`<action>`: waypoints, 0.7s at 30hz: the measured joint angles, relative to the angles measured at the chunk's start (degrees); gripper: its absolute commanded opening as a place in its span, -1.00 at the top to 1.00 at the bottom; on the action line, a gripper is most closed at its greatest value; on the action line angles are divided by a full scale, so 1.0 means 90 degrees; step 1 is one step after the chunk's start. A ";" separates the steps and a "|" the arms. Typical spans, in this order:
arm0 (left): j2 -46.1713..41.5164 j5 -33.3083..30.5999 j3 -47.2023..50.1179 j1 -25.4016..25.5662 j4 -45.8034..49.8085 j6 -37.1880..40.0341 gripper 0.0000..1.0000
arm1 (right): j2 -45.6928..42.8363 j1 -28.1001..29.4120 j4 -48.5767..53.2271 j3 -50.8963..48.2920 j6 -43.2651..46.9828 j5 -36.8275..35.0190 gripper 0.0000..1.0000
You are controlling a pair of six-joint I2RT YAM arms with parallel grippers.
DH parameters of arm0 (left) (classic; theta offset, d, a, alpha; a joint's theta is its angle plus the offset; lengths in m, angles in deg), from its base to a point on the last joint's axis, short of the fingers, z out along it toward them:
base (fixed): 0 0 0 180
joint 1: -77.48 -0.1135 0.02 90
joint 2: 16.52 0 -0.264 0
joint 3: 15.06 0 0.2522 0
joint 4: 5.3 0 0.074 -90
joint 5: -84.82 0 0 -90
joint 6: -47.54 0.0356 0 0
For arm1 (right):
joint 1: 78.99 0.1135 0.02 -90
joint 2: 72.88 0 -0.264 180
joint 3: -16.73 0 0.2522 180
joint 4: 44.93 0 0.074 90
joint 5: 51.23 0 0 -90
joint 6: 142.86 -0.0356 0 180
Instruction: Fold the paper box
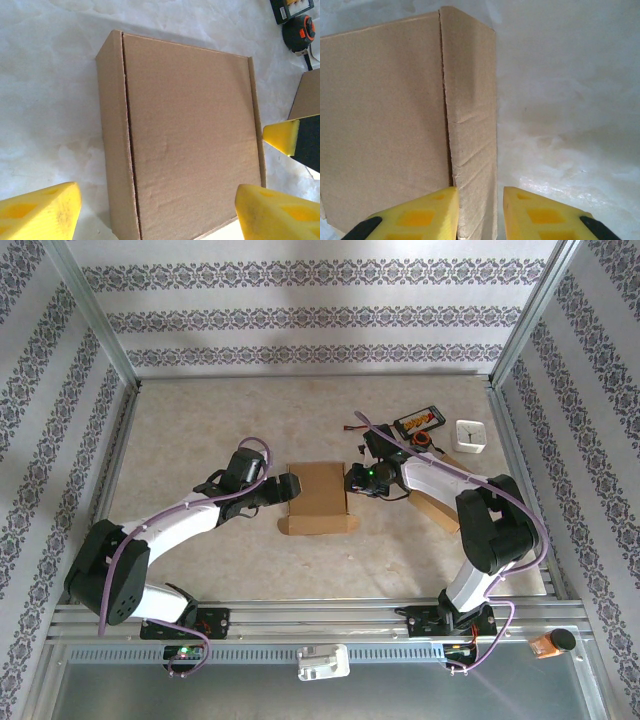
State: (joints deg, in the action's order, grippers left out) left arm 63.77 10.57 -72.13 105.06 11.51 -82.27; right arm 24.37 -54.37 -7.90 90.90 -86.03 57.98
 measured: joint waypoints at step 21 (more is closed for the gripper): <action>0.0000 0.0005 0.0002 0.0000 0.0000 0.0019 -0.67 | 0.0153 0.0000 -0.0138 -0.0066 -0.0131 0.0338 0.48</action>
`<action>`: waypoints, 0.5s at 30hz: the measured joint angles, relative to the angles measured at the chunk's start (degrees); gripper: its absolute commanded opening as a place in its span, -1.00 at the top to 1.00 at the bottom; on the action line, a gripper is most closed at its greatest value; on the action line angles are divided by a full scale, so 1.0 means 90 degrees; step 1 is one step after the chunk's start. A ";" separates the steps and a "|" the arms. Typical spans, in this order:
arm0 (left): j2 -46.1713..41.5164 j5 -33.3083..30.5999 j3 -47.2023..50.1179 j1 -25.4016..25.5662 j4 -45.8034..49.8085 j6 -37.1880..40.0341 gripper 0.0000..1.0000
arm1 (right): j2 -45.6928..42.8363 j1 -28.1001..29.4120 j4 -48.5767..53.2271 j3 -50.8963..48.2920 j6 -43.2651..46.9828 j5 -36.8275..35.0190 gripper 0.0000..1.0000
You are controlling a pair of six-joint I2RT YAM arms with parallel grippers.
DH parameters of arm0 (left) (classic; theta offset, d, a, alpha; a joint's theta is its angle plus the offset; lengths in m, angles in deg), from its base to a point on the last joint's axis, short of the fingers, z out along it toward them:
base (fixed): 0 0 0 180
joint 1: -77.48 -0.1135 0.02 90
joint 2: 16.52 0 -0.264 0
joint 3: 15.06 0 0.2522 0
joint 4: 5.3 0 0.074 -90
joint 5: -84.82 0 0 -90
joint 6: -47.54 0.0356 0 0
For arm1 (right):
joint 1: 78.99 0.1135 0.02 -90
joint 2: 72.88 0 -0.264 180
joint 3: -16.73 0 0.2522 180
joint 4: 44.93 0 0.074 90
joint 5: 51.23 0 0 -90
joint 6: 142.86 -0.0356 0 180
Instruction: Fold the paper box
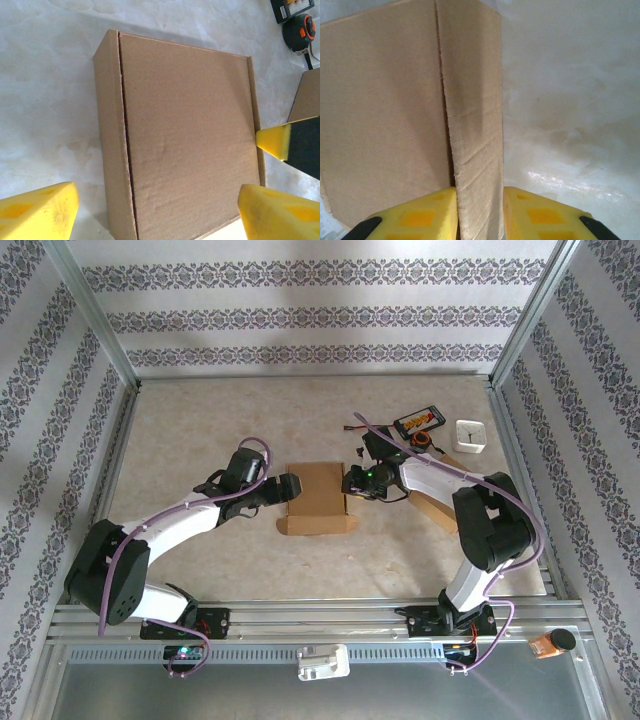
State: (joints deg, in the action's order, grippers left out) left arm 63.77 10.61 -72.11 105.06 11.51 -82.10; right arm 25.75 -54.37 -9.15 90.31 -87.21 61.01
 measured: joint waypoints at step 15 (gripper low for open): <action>0.0481 0.0381 0.0049 -0.0253 -0.0627 -0.0884 -0.69 | -0.0068 -0.0192 -0.0262 -0.0243 0.0027 0.0345 0.80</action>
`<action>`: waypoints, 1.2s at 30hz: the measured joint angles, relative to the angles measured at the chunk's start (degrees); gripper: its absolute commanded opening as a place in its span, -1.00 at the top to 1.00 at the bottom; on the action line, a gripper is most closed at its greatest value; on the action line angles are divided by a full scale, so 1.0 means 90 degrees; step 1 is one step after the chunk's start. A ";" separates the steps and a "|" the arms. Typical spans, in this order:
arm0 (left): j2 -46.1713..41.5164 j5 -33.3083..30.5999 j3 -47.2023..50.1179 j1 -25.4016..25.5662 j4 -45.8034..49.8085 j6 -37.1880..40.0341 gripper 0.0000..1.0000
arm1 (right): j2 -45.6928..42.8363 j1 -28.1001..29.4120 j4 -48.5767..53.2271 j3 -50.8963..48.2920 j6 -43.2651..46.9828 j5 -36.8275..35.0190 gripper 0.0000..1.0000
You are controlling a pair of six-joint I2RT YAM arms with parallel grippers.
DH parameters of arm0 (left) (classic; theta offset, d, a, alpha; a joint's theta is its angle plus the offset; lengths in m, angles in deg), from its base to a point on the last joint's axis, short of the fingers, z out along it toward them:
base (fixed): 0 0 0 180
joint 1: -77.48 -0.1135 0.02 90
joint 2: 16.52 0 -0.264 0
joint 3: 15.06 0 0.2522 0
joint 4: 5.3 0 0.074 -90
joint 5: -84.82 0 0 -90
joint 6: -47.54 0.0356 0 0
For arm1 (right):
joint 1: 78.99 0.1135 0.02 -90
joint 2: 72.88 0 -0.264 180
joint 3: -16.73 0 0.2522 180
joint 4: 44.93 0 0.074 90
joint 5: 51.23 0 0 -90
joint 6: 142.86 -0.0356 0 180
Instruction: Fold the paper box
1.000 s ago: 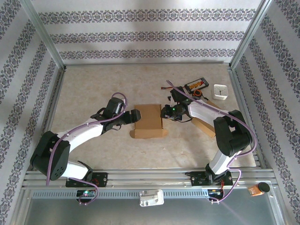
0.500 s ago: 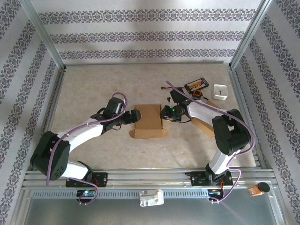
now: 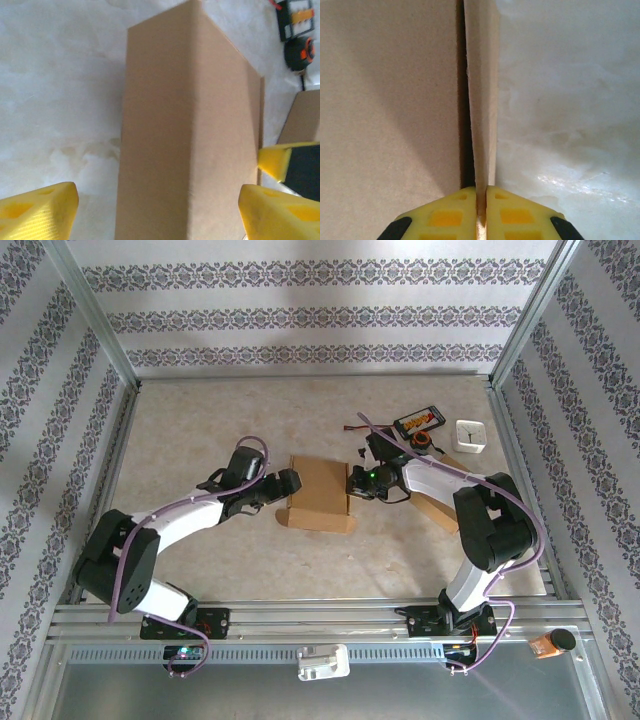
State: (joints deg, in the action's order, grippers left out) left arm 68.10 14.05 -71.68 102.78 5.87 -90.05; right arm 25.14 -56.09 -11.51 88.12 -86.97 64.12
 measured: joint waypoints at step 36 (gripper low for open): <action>0.0126 0.0610 -0.0053 -0.0321 -0.1766 -0.2516 0.27 | -0.3983 0.2642 -0.1112 -0.0828 0.3959 -0.1892 -0.90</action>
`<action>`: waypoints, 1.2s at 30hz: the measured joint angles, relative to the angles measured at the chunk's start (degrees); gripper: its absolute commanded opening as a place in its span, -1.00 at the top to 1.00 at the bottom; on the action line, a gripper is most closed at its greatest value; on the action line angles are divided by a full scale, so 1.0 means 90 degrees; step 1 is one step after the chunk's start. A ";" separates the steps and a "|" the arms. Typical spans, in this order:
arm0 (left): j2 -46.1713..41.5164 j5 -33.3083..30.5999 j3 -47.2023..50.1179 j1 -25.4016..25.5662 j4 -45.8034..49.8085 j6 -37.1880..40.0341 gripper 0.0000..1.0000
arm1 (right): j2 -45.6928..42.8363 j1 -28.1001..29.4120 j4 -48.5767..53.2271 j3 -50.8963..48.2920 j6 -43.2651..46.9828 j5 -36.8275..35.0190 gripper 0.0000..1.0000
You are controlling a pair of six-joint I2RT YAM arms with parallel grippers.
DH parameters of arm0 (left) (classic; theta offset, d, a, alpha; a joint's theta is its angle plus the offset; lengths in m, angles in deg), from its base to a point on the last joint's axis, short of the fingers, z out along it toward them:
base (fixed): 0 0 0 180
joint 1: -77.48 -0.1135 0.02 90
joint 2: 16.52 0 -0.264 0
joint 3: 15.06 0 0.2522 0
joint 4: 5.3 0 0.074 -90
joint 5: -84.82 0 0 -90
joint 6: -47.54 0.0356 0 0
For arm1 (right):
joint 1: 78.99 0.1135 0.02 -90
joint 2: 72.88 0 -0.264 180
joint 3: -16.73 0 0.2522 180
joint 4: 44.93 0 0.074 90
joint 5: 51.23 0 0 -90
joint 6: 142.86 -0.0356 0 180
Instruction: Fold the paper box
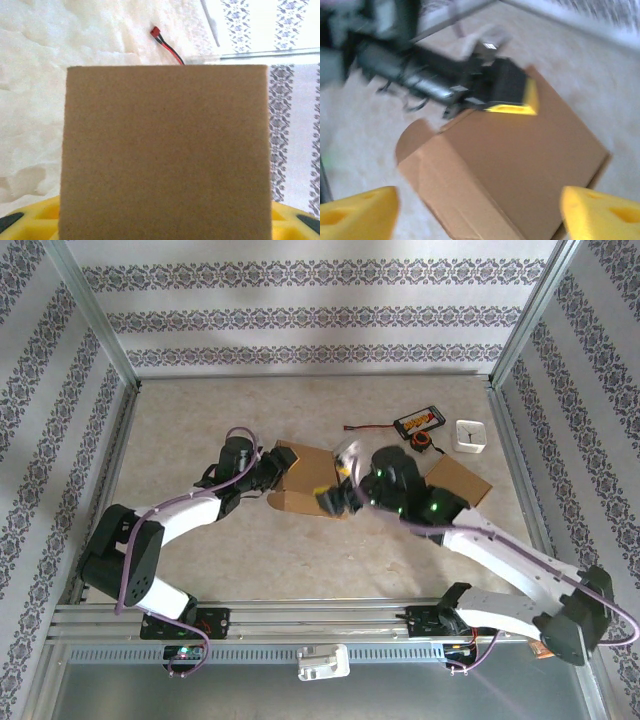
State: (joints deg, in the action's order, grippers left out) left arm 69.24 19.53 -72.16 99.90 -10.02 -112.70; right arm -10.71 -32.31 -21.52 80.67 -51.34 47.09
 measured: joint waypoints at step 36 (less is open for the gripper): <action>-0.1637 -0.1384 0.0114 -0.0129 0.0828 -0.0597 -0.56 | 0.1540 0.0563 -0.2433 -0.0678 0.4437 -0.2237 0.27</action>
State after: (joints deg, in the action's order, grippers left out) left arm 54.51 7.07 -71.13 98.74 -2.57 -118.08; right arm 3.15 -27.24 -43.42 74.57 -11.41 26.96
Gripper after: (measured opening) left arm 0.773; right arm 0.372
